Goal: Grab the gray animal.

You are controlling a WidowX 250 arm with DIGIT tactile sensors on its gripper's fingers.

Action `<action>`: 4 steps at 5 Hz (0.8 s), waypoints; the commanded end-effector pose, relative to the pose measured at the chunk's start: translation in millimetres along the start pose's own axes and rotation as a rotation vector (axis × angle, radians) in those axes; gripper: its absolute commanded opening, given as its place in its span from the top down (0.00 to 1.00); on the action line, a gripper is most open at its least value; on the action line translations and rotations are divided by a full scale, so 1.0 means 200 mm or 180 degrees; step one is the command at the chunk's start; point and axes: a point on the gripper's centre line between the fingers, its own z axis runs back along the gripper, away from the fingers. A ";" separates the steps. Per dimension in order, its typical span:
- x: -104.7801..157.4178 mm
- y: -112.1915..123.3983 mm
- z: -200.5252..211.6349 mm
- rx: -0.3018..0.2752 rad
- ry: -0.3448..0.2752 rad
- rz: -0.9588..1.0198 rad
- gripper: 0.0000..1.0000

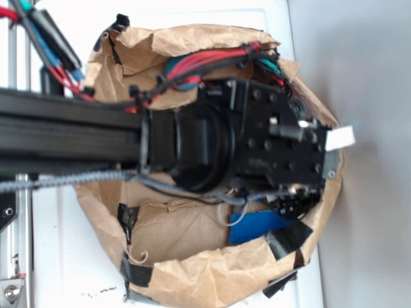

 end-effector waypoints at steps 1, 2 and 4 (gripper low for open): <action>0.03 0.10 0.23 -0.0193 -0.0437 0.0117 1.00; -0.01 0.15 0.34 -0.0343 -0.0422 0.0135 1.00; -0.13 0.31 0.60 -0.0790 -0.0411 0.0182 1.00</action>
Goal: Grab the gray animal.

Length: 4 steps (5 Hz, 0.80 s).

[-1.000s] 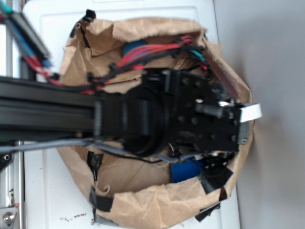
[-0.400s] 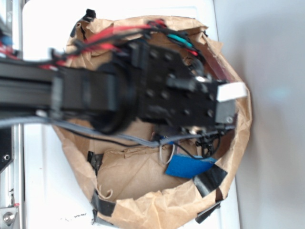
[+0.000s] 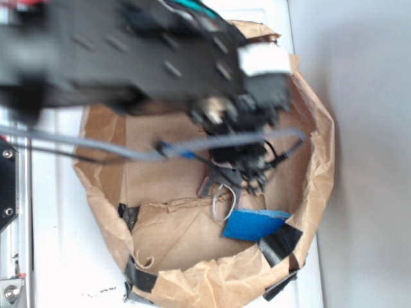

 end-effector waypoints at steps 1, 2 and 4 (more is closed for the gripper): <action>-0.03 0.10 0.18 -0.0255 0.0017 0.0012 0.00; -0.06 0.02 0.06 0.0012 0.0152 -0.0141 0.00; -0.08 -0.04 -0.18 0.0380 0.0270 -0.0402 0.00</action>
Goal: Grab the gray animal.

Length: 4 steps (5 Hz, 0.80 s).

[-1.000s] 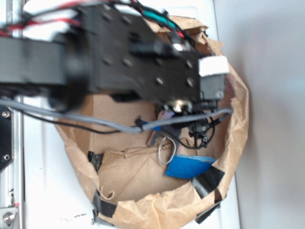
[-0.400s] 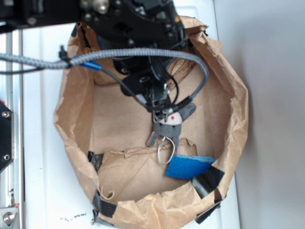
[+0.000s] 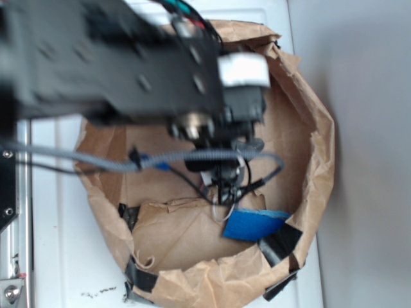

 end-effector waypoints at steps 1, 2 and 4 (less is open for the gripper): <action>0.05 -0.02 -0.11 0.0157 -0.0102 -0.0125 0.00; 0.01 -0.02 -0.19 0.0296 -0.0081 -0.0192 0.00; 0.01 -0.06 -0.28 0.0472 -0.0065 -0.0202 0.00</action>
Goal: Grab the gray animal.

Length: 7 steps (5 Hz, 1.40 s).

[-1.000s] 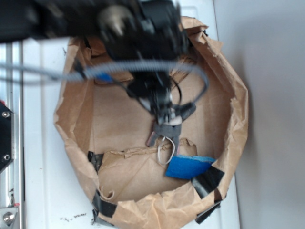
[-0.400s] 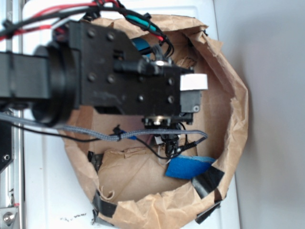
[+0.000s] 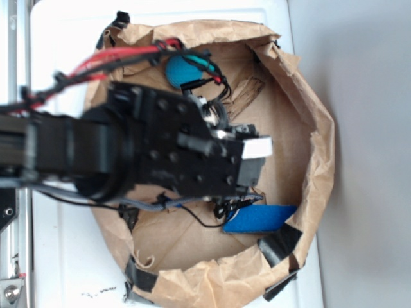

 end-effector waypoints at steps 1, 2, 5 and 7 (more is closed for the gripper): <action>0.05 0.01 0.08 -0.0388 -0.0095 -0.0169 0.00; 0.07 0.03 0.14 -0.0606 -0.0059 -0.0117 0.00; 0.01 0.00 0.25 -0.0704 -0.0154 0.0140 0.00; 0.01 -0.06 0.13 -0.0672 -0.0117 0.0196 0.00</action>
